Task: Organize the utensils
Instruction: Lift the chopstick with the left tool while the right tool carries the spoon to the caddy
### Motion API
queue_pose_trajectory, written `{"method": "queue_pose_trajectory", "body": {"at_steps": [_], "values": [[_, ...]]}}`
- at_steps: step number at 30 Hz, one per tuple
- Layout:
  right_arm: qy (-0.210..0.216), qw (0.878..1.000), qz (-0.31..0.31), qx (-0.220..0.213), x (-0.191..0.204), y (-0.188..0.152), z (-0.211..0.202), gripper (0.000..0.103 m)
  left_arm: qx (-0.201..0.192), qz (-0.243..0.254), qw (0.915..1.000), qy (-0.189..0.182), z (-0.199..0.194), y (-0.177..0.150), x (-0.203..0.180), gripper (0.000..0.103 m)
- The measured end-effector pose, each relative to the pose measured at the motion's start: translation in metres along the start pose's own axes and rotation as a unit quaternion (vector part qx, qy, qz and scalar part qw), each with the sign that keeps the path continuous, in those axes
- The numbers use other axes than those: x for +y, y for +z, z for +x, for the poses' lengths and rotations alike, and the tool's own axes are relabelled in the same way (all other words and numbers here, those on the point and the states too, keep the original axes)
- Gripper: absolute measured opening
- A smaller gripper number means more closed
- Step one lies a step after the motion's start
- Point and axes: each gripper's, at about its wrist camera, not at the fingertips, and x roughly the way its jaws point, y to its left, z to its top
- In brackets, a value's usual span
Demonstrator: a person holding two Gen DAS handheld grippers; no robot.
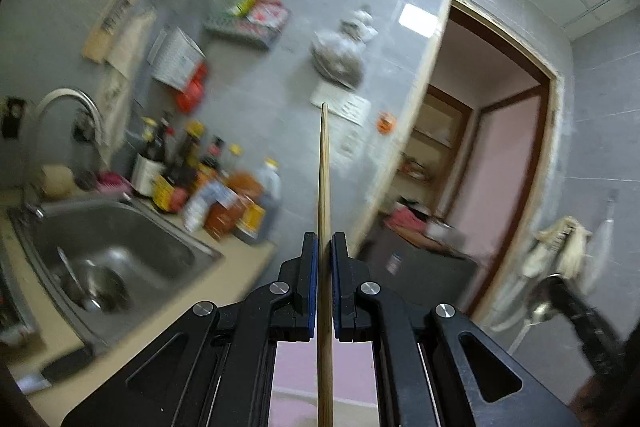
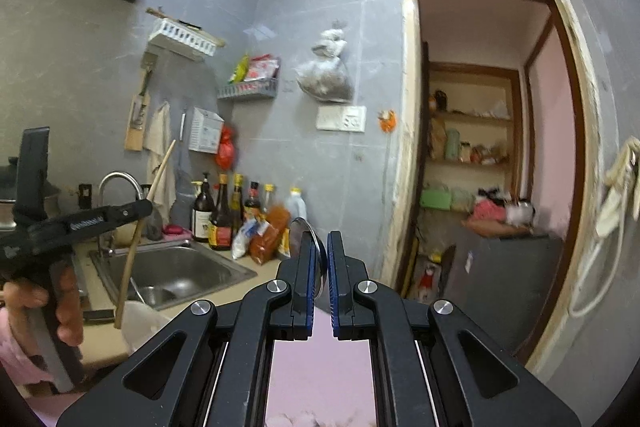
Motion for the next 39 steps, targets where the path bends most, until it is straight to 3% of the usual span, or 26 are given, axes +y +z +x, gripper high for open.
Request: {"method": "queue_pose_trajectory", "body": {"at_steps": [6,15,27,31,32,33,39], "values": [[-0.01,0.999,-0.036,-0.007,0.038,-0.013,0.027,0.004,-0.022,0.006,0.9984,0.051,0.017,-0.015,0.03,0.004],[-0.019,0.996,-0.08,0.015,0.071,-0.057,0.052,0.004,-0.021,0.006,0.997,0.074,0.025,-0.06,0.042,0.004],[0.034,0.994,-0.058,0.084,0.076,-0.091,0.061,0.004,0.054,0.021,0.9965,0.06,0.023,-0.086,0.033,0.004],[0.057,0.993,-0.035,0.102,0.073,-0.093,0.06,0.013,0.082,0.009,0.9957,0.043,0.02,-0.087,0.032,0.007],[0.064,0.992,-0.028,0.102,0.071,-0.093,0.059,0.022,0.086,0.008,0.9953,0.042,0.019,-0.086,0.032,0.01],[0.075,0.992,-0.017,0.102,0.069,-0.092,0.058,0.024,0.091,0.006,0.9951,0.039,0.018,-0.085,0.032,0.017],[0.087,0.992,0.018,0.086,0.06,-0.08,0.044,0.028,0.095,-0.007,0.9951,0.025,0.007,-0.076,0.029,0.037]]}}
